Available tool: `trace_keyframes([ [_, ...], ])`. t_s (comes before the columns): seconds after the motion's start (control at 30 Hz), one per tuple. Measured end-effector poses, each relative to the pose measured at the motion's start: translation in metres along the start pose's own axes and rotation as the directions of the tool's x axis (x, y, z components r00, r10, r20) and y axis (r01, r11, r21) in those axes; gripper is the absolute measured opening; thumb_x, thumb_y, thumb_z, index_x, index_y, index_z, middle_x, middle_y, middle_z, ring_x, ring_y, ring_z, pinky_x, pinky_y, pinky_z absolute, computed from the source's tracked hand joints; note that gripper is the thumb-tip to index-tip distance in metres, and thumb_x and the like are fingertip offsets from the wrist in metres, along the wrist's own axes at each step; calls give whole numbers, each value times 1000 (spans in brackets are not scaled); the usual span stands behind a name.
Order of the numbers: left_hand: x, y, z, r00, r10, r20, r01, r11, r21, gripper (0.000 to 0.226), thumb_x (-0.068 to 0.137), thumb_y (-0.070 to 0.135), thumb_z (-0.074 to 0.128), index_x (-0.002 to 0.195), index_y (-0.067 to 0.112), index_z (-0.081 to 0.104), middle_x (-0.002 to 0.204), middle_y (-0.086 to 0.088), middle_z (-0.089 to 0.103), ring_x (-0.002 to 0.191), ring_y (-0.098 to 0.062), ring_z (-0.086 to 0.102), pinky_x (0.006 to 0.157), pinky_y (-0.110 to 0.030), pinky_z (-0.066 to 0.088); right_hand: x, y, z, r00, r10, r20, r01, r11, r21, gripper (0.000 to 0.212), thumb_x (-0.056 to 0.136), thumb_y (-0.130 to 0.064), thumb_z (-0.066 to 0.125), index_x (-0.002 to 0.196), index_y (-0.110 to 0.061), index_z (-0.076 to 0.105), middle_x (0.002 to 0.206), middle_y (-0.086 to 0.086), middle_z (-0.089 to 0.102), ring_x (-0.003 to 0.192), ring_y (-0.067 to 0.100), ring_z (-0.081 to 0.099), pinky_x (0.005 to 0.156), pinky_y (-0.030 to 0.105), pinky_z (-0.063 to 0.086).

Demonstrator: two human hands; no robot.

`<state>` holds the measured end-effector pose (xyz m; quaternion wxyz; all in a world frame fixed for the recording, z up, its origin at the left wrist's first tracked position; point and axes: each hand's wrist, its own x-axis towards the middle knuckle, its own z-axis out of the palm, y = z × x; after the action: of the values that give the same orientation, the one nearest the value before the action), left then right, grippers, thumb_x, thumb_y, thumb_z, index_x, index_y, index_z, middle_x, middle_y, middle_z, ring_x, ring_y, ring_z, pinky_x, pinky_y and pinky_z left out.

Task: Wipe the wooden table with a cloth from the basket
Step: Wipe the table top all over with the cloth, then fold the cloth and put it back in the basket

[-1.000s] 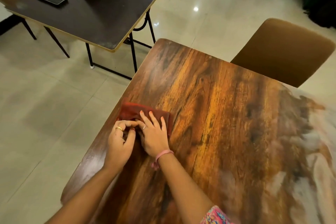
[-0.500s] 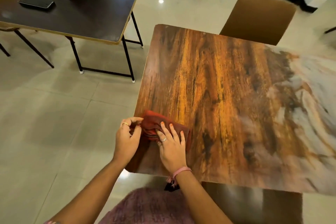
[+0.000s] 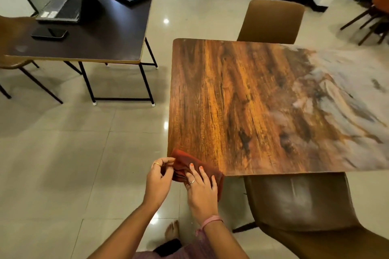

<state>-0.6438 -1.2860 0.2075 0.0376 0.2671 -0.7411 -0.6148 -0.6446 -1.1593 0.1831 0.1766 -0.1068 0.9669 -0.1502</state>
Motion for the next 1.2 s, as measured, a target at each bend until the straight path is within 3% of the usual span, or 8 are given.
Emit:
trace_keyframes([
  [0.13,-16,-8,3,998,-35,-56,31,998,-63,25,92,1,50,98,25,59,108,-9,64,102,-22,61,91,-32,49,-17,5,-1,997,-25,70,13,986,164,41,100,-30,32,141,-33,39,153,-21,24,144,8,14,116,43,13],
  [0.23,-30,-7,7,989,-27,-144,11,994,-110,19,95,7,49,109,18,56,114,-12,60,100,-22,59,87,-31,47,-31,13,-4,996,-4,92,-34,912,409,42,100,-26,38,142,-25,40,150,-10,36,140,13,27,114,30,21],
  [0.33,-50,-4,12,992,62,-113,-60,998,17,19,95,13,51,112,20,51,117,-7,52,97,-17,54,83,-29,42,-61,23,-12,972,123,200,-234,589,773,30,100,-24,41,128,-29,52,124,-1,60,112,16,56,88,20,44],
  [0.43,-78,0,21,991,50,127,-66,989,129,20,94,13,53,111,23,51,112,-4,56,100,-18,56,83,-26,42,-95,43,-22,924,219,313,-363,250,898,17,101,-26,42,110,-27,56,99,-2,65,86,9,62,68,12,48],
  [0.67,-191,11,71,723,-264,638,211,964,159,27,94,33,52,117,18,55,113,3,61,110,-11,57,83,-24,49,-200,101,-17,858,365,361,-284,-248,926,22,97,-31,51,111,-20,63,108,6,69,102,21,65,93,36,51],
  [0.93,-305,11,129,445,-318,837,151,948,280,30,89,45,58,109,24,56,108,-3,66,91,-10,69,78,-31,56,-323,140,-7,732,593,335,-151,-338,929,35,98,-43,36,111,-26,64,115,-2,64,109,9,56,94,40,48],
  [1.1,-364,3,159,387,-361,849,54,928,369,11,94,33,54,94,22,55,101,-4,64,88,-9,63,64,-16,51,-380,165,-4,677,687,266,-71,-299,952,24,102,-30,35,104,-25,58,92,-12,59,85,-2,54,91,26,44],
  [1.2,-390,-1,176,336,-401,852,27,909,417,16,97,25,46,95,17,60,107,-13,67,94,-19,64,84,-33,52,-404,180,4,601,768,223,-4,-276,961,25,99,-20,44,117,-17,62,112,1,65,103,11,60,90,20,47],
])
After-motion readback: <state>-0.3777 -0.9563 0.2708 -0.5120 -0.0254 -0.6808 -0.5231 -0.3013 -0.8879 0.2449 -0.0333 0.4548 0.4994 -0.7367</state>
